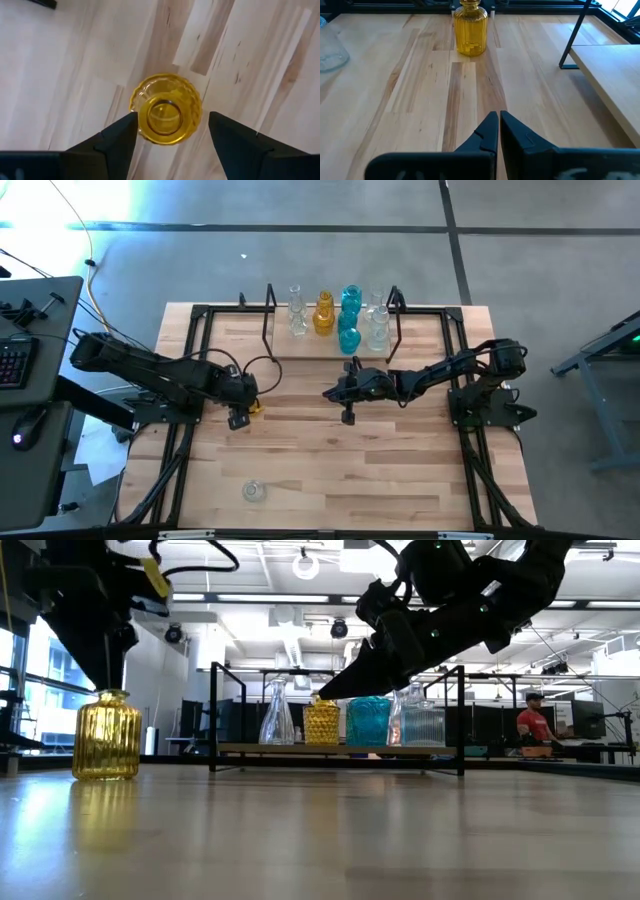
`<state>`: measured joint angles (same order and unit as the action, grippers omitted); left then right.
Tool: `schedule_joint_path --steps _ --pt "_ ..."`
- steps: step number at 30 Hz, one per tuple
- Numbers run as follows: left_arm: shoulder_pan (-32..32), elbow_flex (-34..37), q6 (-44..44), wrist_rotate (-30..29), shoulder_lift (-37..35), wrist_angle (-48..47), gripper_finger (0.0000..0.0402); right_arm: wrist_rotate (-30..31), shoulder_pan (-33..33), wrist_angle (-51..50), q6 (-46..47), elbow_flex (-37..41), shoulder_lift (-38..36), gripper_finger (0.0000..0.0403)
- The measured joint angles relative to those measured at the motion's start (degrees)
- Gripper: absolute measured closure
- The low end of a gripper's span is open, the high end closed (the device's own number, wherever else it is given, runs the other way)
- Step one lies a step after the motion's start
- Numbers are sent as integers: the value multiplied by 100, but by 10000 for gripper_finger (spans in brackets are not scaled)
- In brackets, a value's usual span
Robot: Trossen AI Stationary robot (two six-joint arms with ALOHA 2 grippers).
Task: Sort vases onto shelf
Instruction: Put the yellow vase on the shelf aligned with the other yellow vase
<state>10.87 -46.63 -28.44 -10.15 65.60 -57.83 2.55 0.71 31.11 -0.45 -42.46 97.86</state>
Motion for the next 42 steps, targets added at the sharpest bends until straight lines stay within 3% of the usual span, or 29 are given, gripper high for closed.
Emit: schedule_joint_path --steps 8,17,24,32,37,42 --pt "0 2 -1 -92 374 2 174 -2 0 0 0 -2 0 403" --pt "-1 -4 10 -101 376 92 258 -1 -2 0 0 -6 0 403" --pt "-250 -97 266 0 397 311 259 0 -1 -126 -1 -8 -16 403" --pt "-1109 -1183 1177 80 804 493 259 23 1 -1048 -109 -11 -635 403" --pt "-1535 -2227 2100 81 1528 483 259 211 9 -1913 -62 7 -1128 403" --pt "-1969 -3207 2805 83 2315 407 259 245 106 -1903 -52 333 -1638 403"
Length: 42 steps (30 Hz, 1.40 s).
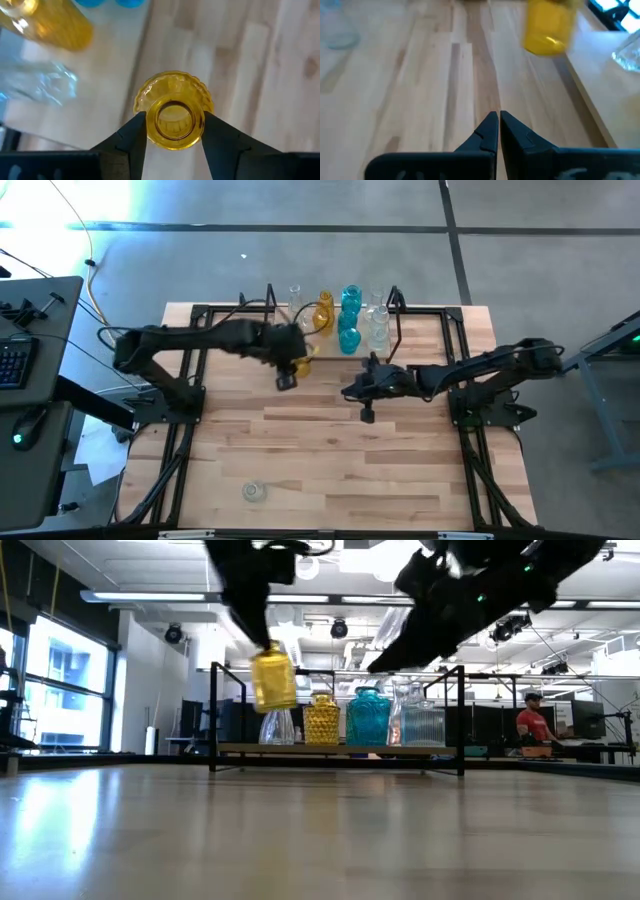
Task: Sort vases onto shelf
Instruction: Put the yellow vase on the shelf aligned with the other yellow vase
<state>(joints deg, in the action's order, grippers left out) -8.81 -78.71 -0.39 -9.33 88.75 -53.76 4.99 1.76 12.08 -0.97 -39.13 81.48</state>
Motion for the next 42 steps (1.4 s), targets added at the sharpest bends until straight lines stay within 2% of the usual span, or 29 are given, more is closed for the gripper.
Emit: schedule_joint_path --steps 6,17,23,33,38,42 --pt "-442 -929 414 16 868 -27 259 -7 143 204 -35 283 -524 403" --pt "-902 -1854 816 268 1952 -17 259 -7 168 321 -43 343 -585 403" --pt "-1069 -1890 816 252 2219 63 259 -7 168 362 -50 343 -585 403" --pt "-1211 -1892 756 263 2221 363 257 -7 168 366 -32 343 -585 403" --pt "-1218 -1892 752 278 2221 395 228 -7 168 367 -30 343 -585 403" --pt "-1218 -1892 757 274 2221 402 221 -7 168 366 -35 343 -585 403"
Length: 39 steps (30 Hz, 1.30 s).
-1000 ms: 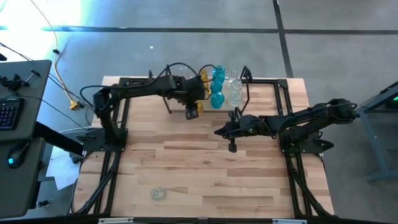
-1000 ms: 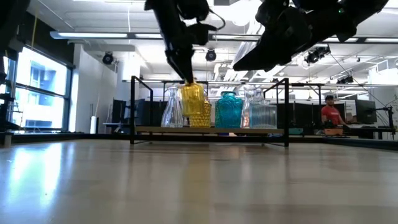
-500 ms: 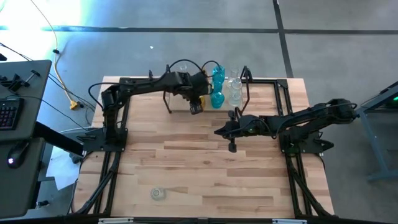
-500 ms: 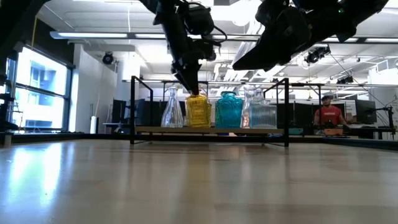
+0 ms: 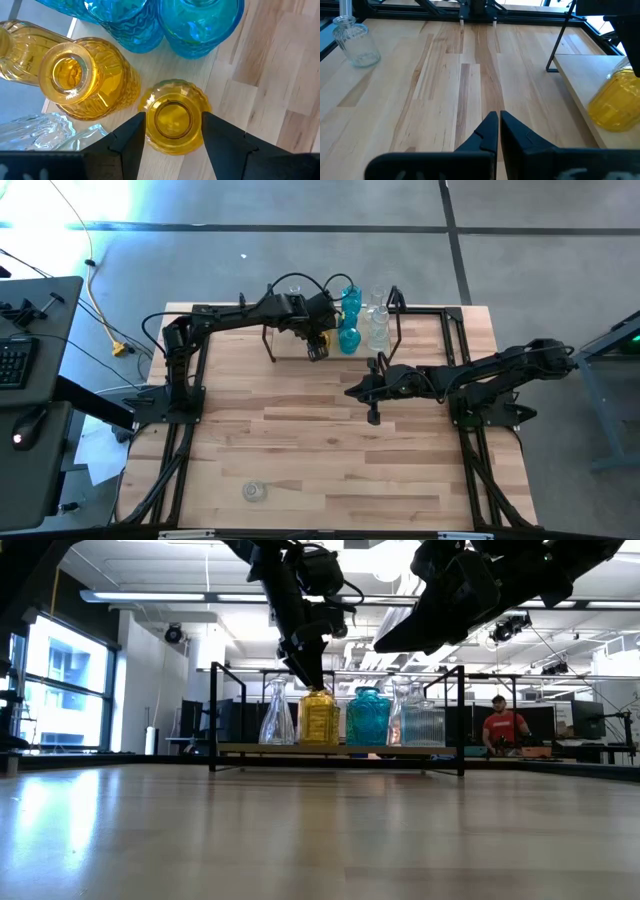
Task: Sort vases onto shelf
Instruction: Put the yellow vase on the shelf aligned with the other yellow vase
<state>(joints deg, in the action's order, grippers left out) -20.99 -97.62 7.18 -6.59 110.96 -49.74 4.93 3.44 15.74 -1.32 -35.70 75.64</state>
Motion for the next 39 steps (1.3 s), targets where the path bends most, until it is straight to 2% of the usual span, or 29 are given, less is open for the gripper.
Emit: schedule_joint_path --steps 23,28,34,39 --pt "2 2 396 -61 -20 353 227 2 0 0 -3 0 2 403" --pt "47 7 559 -501 -279 352 230 2 0 -2 -20 0 2 403" --pt "208 204 579 -422 -850 349 264 23 0 18 -65 0 2 403" --pt "347 935 433 6 -1166 496 315 110 -2 23 -114 0 2 403"
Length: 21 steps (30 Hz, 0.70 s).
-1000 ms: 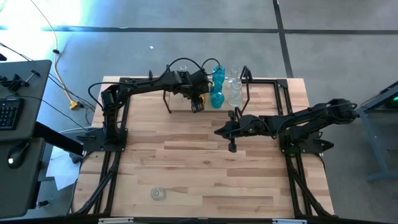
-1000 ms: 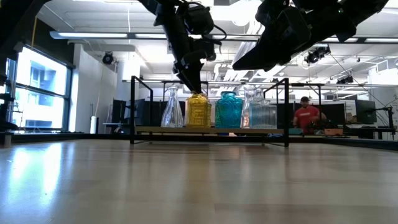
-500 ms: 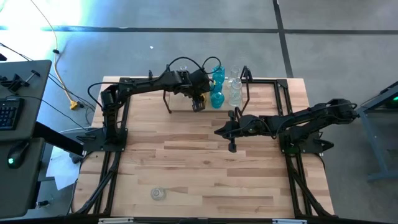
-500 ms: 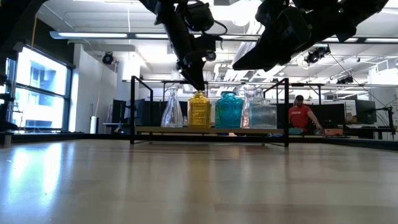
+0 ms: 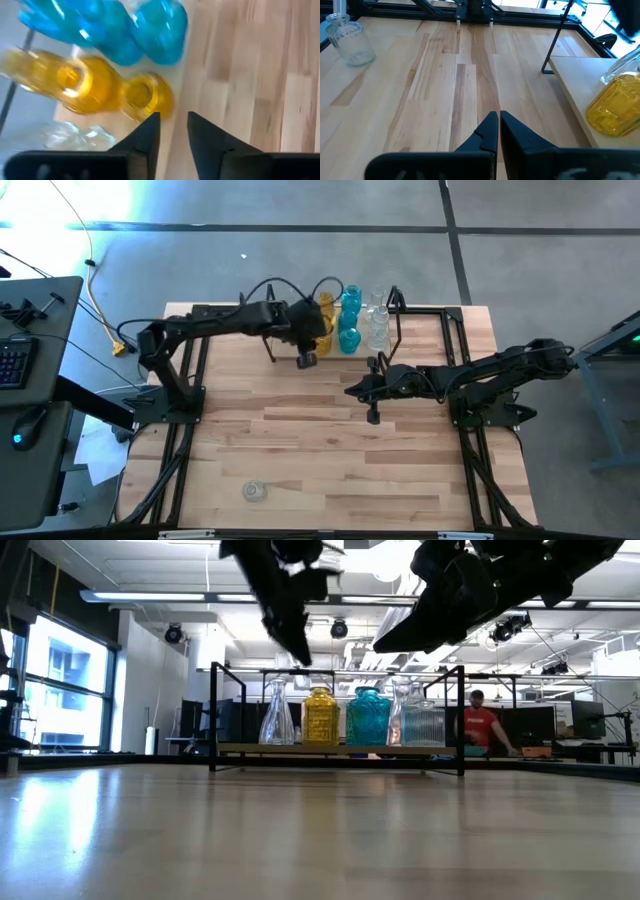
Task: Sort vases onto shelf
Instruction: Put the yellow vase on the shelf aligned with the other yellow vase
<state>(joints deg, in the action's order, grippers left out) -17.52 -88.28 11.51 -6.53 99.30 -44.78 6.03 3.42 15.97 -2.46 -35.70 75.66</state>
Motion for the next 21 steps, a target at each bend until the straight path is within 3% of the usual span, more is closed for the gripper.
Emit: schedule_joint_path --steps 4,8,21 --pt "46 704 -182 -58 4 308 351 0 0 3 0 0 0 403" --pt "20 1199 -372 -488 25 915 373 2 0 38 0 1 2 403" --pt "-166 1349 -405 -305 20 1537 383 2 0 210 0 2 4 403"
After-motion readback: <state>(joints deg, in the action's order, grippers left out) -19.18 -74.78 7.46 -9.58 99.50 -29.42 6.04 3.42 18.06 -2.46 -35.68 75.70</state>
